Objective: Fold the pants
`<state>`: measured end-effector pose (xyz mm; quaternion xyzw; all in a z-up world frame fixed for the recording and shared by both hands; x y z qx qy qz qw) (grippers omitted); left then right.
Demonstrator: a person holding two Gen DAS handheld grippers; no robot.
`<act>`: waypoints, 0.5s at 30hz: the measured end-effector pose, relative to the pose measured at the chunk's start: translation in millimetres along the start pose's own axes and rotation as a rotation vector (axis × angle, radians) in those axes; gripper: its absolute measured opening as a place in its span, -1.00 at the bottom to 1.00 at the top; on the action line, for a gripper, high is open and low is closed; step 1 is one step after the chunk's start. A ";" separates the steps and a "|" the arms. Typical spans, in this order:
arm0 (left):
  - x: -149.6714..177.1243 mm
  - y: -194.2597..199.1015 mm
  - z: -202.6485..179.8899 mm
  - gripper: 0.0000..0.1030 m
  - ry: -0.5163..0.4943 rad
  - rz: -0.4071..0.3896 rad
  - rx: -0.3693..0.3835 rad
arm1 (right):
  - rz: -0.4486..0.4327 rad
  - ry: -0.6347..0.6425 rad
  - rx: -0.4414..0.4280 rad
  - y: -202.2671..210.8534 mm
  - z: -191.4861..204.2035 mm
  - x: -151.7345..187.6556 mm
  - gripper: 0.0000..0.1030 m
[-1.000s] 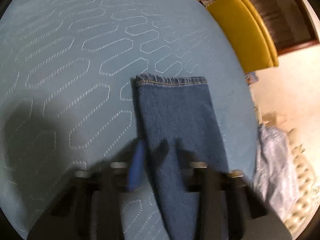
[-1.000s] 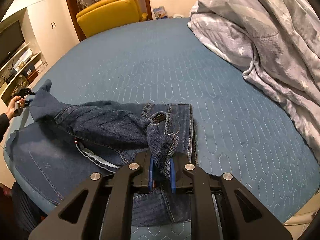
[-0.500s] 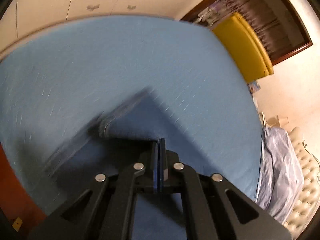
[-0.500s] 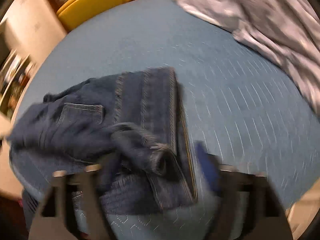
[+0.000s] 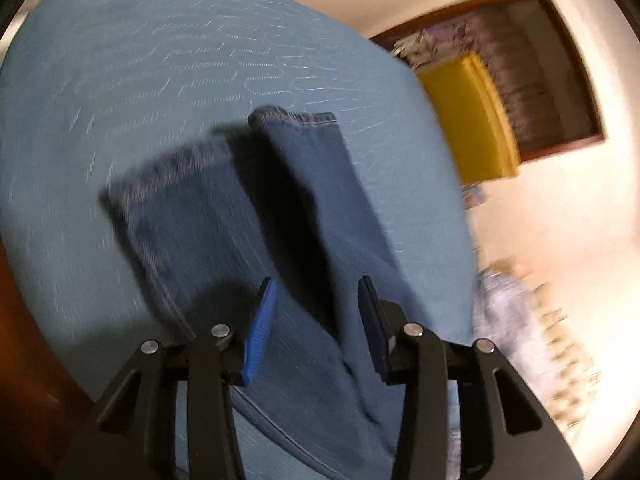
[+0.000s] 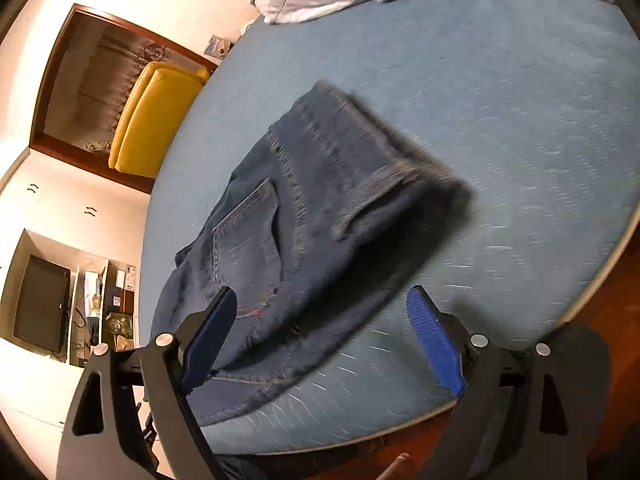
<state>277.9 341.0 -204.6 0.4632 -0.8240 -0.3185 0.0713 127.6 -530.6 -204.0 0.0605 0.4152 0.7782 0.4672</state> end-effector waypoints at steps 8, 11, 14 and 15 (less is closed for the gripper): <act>33.8 -26.1 -12.3 -0.20 0.030 0.080 0.106 | -0.037 -0.037 0.022 -36.2 16.4 -11.6 0.02; 14.3 -39.1 -11.7 -0.20 0.020 0.048 0.044 | -0.044 -0.036 0.055 -39.3 10.4 -16.7 -0.10; -2.6 -51.1 -8.2 -0.23 0.027 0.054 0.018 | -0.030 -0.050 0.075 -43.9 -1.6 -20.1 -0.34; -7.5 -56.1 -10.1 -0.32 0.013 0.058 0.003 | -0.025 -0.048 0.081 -45.0 -4.7 -20.3 -0.43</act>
Point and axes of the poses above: each gripper's, at about its wrist camera, not at the fingertips, and y roughly against the way its jaws point, z to its left, x to its underside, the point moved 3 cm from there along -y, roughly the way its jaws point, and after that the axes turned 1 degree about -z, right-handed, at the moved point
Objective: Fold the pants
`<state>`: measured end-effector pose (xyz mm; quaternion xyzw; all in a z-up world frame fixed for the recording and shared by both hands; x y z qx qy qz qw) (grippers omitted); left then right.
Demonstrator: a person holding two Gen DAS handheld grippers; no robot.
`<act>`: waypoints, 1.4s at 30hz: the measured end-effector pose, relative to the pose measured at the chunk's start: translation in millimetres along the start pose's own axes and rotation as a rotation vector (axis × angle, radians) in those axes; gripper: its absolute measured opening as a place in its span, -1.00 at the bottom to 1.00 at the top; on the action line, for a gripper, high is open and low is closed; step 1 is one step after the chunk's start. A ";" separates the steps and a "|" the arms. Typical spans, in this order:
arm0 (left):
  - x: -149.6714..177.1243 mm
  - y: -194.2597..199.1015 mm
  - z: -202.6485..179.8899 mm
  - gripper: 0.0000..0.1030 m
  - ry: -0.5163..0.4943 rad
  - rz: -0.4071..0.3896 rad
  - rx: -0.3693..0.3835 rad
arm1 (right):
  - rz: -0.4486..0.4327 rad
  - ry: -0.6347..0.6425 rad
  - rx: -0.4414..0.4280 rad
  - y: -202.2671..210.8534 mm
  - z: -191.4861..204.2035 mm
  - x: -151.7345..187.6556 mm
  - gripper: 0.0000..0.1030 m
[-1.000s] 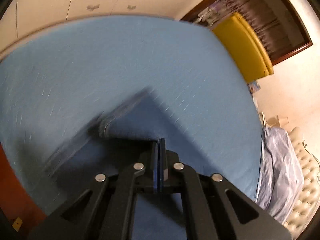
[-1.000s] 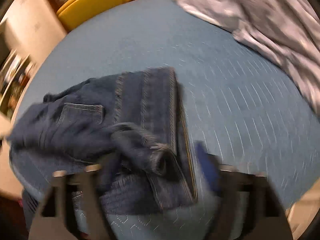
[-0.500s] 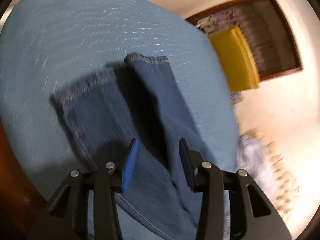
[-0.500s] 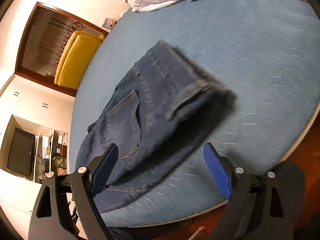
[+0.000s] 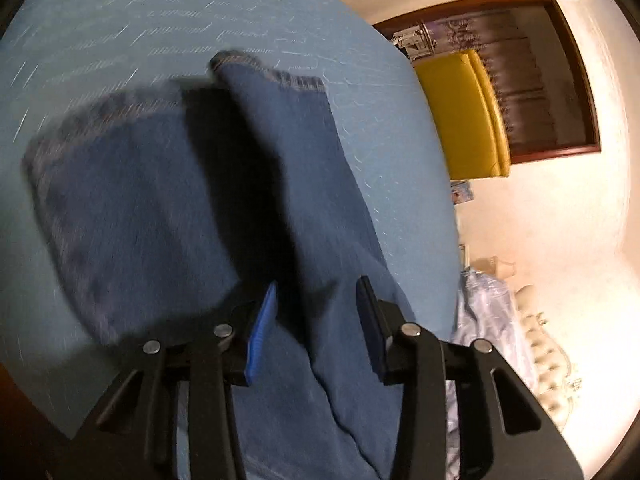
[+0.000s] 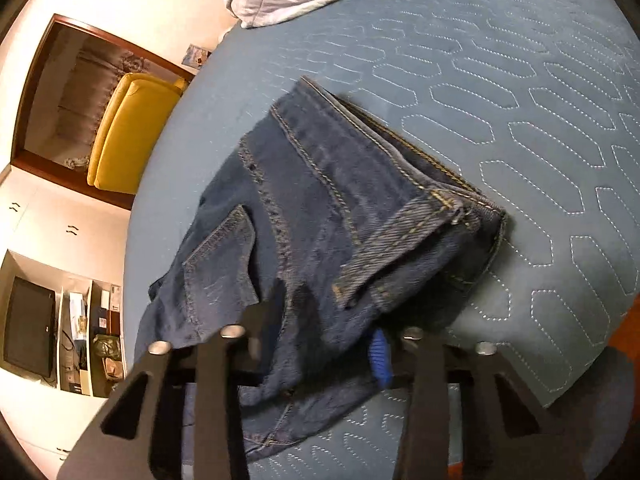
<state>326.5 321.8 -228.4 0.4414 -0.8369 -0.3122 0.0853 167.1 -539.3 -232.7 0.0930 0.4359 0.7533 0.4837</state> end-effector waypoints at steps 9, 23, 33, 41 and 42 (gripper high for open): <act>-20.3 -0.3 -47.2 -0.95 -0.108 0.000 -0.044 | 0.010 0.037 -0.049 18.7 8.3 -12.2 -0.91; 25.8 50.3 14.2 -0.95 -0.031 0.073 -0.074 | 0.074 0.044 0.041 17.4 -20.5 -15.5 -0.94; 35.6 66.6 18.4 -0.95 -0.074 0.018 -0.033 | 0.004 0.203 0.095 40.6 10.4 -22.3 -0.95; 25.4 54.1 65.4 -0.55 0.022 0.031 -0.065 | 0.057 0.230 0.205 11.7 -4.7 -13.9 -0.96; 16.0 60.1 67.0 -0.38 0.027 0.005 -0.054 | 0.057 0.247 0.223 9.3 -4.5 -13.8 -0.96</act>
Point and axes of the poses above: each gripper's, at about its wrist camera, not at the fingertips, and y roughly against the way its jaws point, z to its left, x to its underside, the point moved 3 cm from there along -y, roughly the way its jaws point, and after that the axes turned 1 degree about -z, right-handed, at the moved point
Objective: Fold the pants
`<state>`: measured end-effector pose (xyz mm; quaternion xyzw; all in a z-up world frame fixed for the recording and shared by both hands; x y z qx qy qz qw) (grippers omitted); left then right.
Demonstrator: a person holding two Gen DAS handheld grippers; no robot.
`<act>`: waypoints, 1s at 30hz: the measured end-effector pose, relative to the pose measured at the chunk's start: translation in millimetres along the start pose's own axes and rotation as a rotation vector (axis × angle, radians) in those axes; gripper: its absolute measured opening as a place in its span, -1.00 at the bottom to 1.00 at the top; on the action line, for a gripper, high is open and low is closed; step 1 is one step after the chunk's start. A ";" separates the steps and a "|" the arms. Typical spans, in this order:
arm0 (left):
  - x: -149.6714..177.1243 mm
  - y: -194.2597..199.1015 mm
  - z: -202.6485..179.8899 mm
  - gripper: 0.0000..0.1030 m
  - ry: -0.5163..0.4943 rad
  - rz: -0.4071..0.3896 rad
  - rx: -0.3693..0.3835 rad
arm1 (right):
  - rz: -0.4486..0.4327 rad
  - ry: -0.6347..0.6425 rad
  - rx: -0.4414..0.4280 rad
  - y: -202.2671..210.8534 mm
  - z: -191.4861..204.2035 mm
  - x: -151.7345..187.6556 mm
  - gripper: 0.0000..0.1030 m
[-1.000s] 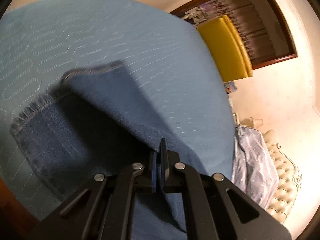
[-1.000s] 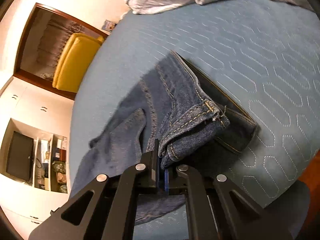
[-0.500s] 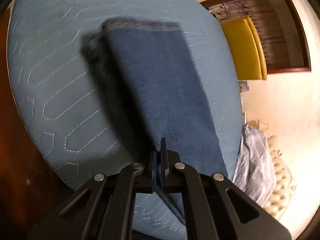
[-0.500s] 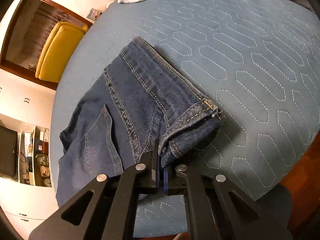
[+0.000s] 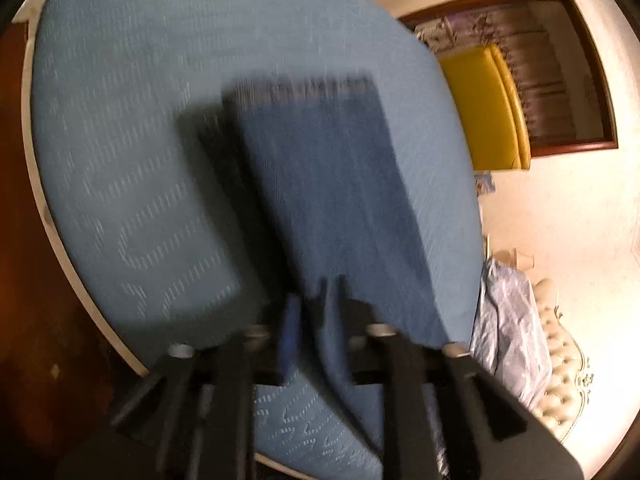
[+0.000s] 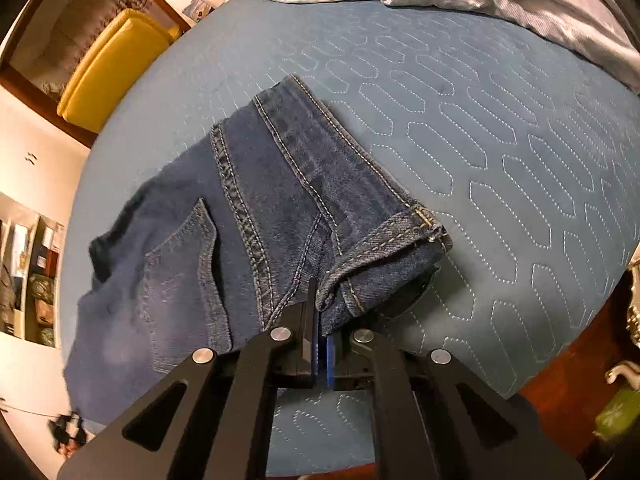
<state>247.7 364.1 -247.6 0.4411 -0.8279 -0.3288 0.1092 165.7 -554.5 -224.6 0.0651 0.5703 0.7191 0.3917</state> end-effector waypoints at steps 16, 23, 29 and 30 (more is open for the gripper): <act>-47.4 10.2 8.3 -0.95 -0.018 -0.078 -0.119 | -0.037 0.161 0.019 10.1 2.7 12.9 -0.74; -41.0 8.2 3.3 -0.95 -0.035 -0.083 -0.122 | -0.242 0.327 0.304 96.3 2.0 5.9 0.36; -31.1 10.8 0.7 -0.85 -0.045 -0.110 -0.100 | -0.176 0.814 -0.047 65.7 157.4 -10.8 0.35; -27.5 12.3 0.4 -0.80 -0.048 -0.111 -0.100 | -0.142 0.865 -0.118 47.4 179.2 -12.7 0.33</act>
Point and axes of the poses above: each gripper's, at about its wrist camera, not at the fingertips, and y roughly against the way its jaws point, z to its left, x to its underside, the point moved 3 cm from there along -y, roughly the way its jaws point, and after that the axes turned 1 degree about -z, right-handed, at the moved point
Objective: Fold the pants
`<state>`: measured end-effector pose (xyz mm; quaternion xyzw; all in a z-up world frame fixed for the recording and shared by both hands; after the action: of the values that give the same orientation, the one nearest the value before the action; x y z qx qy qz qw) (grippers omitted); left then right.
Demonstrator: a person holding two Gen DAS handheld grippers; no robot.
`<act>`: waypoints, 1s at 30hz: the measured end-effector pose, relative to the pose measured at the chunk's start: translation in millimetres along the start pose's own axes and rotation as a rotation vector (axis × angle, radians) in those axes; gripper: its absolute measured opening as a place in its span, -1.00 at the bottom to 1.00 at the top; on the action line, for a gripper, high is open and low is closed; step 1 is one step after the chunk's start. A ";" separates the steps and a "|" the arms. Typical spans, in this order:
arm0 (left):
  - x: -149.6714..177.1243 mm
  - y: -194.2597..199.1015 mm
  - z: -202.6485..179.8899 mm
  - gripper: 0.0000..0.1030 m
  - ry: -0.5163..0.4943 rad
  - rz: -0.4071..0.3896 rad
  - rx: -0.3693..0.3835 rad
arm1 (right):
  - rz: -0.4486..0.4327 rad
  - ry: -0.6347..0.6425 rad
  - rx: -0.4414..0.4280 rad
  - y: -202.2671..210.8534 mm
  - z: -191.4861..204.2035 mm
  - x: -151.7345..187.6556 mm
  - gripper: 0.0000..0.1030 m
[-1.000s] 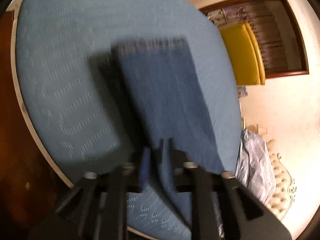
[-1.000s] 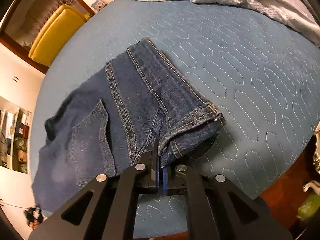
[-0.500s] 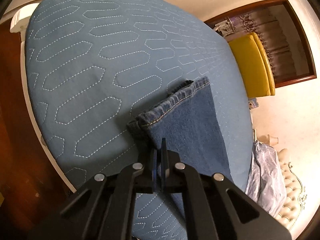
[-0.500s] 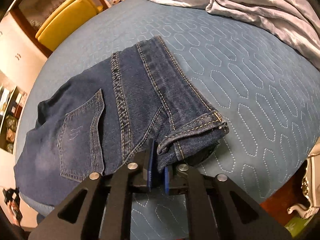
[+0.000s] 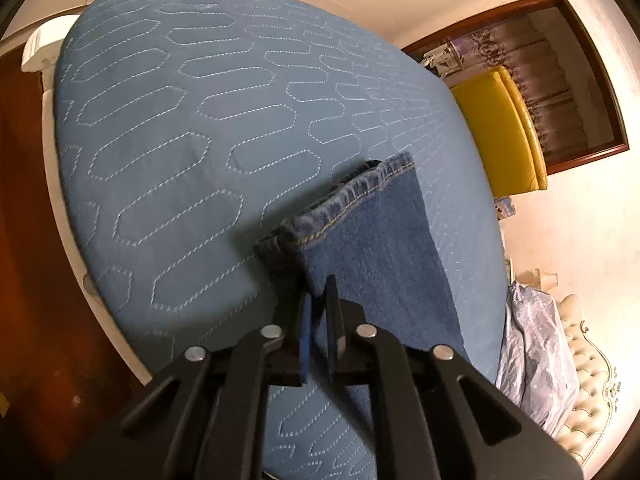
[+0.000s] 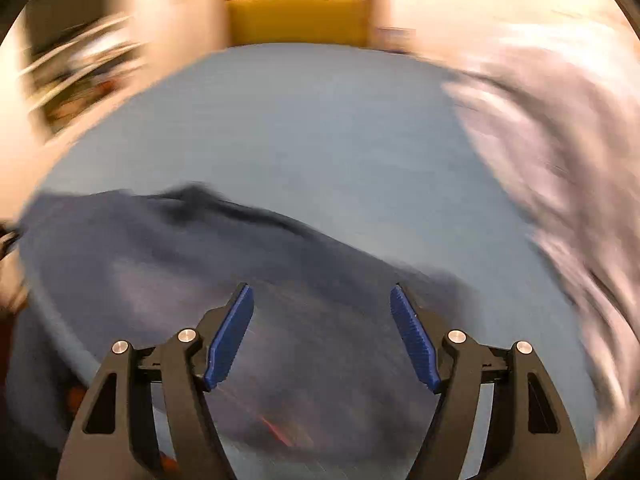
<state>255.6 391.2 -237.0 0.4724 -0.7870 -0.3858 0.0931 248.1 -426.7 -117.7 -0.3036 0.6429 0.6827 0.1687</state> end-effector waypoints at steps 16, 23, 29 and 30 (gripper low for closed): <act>72.7 137.6 39.1 -0.05 -0.124 -0.155 -0.271 | 0.234 0.143 -0.471 -193.2 58.2 -86.4 -0.81; 82.2 108.8 -33.5 -0.05 -0.328 -0.163 -0.268 | 0.236 -0.159 -0.501 -218.6 18.3 -84.1 -0.88; 125.9 69.9 -142.5 0.21 -0.731 -0.202 -0.251 | 0.133 -0.143 -0.365 -211.5 24.2 -78.3 -0.72; 135.5 59.5 -158.1 0.23 -0.797 -0.204 -0.248 | 0.125 -0.158 -0.366 -208.9 29.5 -75.0 -0.66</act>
<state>223.7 213.9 -116.9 0.3472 -0.6582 -0.6371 -0.2008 428.8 -361.5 -232.6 -0.2343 0.5105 0.8189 0.1178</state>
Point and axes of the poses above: each gripper's, at about its wrist camera, not at the fingertips, and y roughly against the way its jaws point, z to its left, x to its underside, the point moved 3 cm from there along -y, roughly the way its jaws point, and after that the axes turned 1 degree about -z, right-handed, at the moved point
